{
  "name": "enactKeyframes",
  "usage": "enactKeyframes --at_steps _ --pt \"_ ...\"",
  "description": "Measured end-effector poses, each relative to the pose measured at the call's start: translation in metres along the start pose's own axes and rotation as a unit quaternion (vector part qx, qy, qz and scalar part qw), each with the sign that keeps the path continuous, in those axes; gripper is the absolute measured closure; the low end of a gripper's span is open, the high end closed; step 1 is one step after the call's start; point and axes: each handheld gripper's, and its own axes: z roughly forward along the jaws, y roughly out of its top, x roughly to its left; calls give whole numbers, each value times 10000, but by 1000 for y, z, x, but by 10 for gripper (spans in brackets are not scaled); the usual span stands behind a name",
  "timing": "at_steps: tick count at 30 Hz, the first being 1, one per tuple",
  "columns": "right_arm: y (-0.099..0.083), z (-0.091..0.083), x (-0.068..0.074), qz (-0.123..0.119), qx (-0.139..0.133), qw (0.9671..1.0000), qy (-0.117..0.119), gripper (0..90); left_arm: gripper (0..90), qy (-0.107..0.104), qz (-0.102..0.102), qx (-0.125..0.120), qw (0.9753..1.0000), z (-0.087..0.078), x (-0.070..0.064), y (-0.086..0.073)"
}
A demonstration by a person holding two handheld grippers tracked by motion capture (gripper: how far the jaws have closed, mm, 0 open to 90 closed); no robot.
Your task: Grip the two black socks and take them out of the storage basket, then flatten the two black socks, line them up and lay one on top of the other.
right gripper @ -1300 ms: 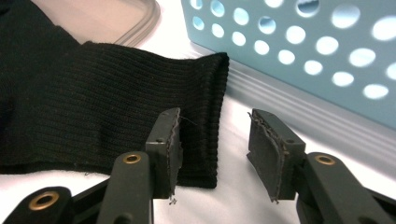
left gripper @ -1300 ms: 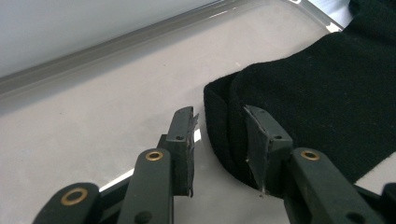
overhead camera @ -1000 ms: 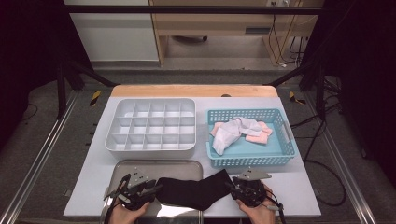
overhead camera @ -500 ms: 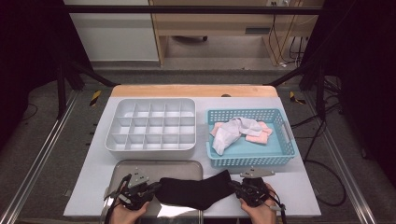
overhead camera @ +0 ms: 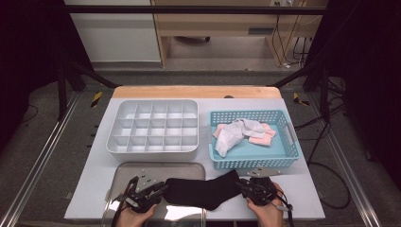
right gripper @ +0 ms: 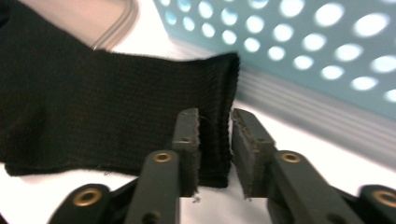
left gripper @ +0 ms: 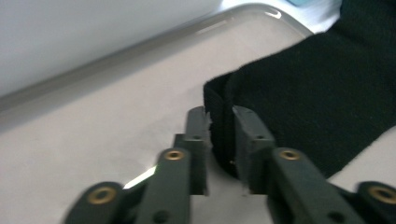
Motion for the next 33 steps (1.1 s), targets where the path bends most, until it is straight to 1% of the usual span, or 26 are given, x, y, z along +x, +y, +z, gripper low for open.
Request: enactKeyframes --at_steps 2,3,5,9,12,17,21,27,30,31,33 --pt "1 -4 0 -2 -121 9999 -60 672 661 -52 -27 -128 9999 -3 1 1" --pt "1 -6 0 -2 -207 9998 -70 663 638 -76 -7 -192 9998 -5 2 1" --pt "1 -9 -1 -12 -351 9994 -52 651 617 -123 -43 -301 9995 -8 2 3" --pt "2 -12 -2 9 -478 9988 -62 640 621 -195 -12 -430 9989 -8 0 12" --pt "3 -13 -3 11 -524 9986 -70 631 660 -342 -6 -506 9981 -9 -4 19" --pt "3 -15 -5 90 -614 9981 -54 614 756 -448 56 -484 9978 -2 -11 27" --pt "3 -17 -6 74 -702 9975 -49 602 822 -476 127 -416 9979 5 -19 32" --pt "2 -19 -7 120 -703 9974 -66 604 865 -574 282 -384 9972 14 -32 41" --pt "2 -19 -8 171 -680 9975 -67 610 878 -666 348 -335 9966 19 -39 43" --pt "1 -19 -8 130 -694 9975 -72 610 882 -703 377 -315 9963 20 -42 44" --pt "1 -20 -8 124 -685 9975 -71 612 885 -741 438 -281 9959 23 -47 45"
